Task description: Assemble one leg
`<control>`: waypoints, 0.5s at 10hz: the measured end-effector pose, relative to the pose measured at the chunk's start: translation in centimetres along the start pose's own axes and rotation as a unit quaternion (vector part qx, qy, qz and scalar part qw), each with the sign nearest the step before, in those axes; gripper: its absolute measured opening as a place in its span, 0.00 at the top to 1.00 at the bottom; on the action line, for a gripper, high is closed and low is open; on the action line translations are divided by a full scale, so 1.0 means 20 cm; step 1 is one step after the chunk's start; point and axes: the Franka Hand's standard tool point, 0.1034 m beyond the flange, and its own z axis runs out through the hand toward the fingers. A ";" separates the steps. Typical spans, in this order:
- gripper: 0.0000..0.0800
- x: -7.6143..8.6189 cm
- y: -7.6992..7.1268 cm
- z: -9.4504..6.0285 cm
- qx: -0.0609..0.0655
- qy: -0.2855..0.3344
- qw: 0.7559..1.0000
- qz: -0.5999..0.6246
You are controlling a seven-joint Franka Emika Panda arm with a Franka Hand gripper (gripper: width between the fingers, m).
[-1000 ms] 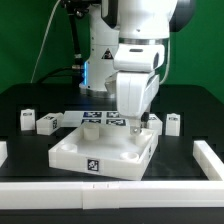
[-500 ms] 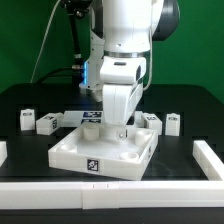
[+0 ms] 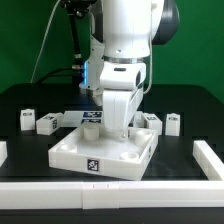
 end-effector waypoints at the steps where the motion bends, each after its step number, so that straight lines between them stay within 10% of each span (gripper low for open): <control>1: 0.68 0.00 0.00 0.00 0.000 0.000 1.000 0.000; 2: 0.91 0.00 0.00 0.00 0.000 0.000 1.000 0.000; 5: 0.93 0.00 0.01 0.00 -0.003 0.001 1.000 0.000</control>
Offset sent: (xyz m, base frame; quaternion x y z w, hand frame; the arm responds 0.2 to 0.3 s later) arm 0.0000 0.0000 0.0000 0.0000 0.0000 0.0000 1.0000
